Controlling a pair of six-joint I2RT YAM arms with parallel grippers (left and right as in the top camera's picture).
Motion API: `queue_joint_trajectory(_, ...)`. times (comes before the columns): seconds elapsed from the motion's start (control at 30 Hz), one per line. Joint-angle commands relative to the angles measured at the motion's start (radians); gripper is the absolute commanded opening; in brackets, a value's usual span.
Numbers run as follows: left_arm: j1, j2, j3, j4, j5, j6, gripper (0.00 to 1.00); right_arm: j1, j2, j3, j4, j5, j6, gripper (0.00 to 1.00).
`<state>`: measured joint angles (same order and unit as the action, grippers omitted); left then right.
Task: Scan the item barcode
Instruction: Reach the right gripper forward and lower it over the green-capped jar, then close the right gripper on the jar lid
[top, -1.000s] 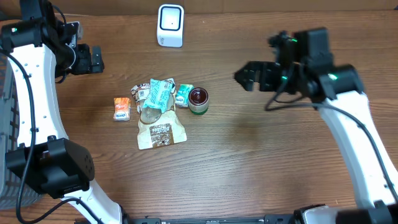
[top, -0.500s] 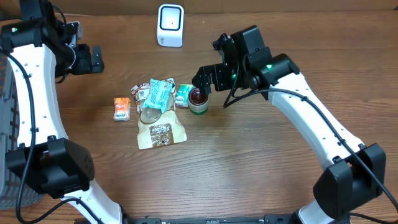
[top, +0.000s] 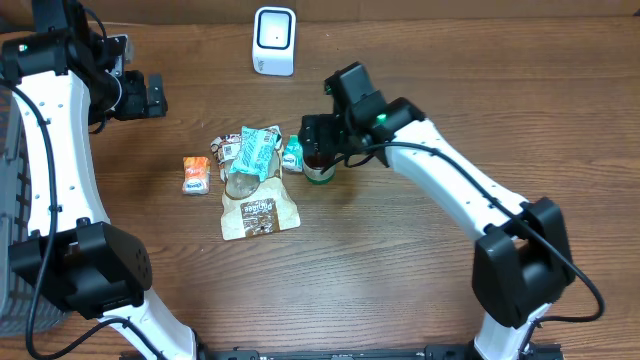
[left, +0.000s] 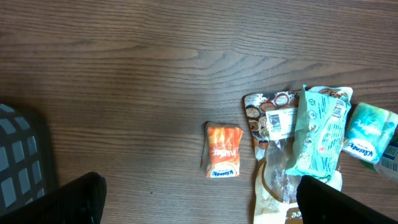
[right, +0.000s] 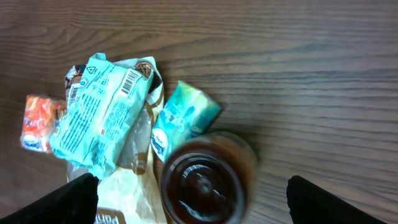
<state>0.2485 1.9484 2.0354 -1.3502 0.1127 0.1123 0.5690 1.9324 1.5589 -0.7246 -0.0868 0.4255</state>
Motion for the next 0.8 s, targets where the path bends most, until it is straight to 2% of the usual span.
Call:
queue_joint_trajectory(0.0, -0.007, -0.016, -0.005, 0.001, 0.011, 0.022, 0.99, 0.010, 0.043, 0.025, 0.016, 0.080, 0.072, 0.94)
queue_joint_trajectory(0.53, -0.007, -0.016, -0.005, 0.001, 0.011, 0.022, 1.00, 0.053, 0.104, 0.024, 0.028, 0.076, 0.037, 0.91)
queue_joint_trajectory(0.77, -0.007, -0.016, -0.005, 0.001, 0.011, 0.022, 1.00, 0.058, 0.114, 0.024, 0.000, 0.087, 0.015, 0.79)
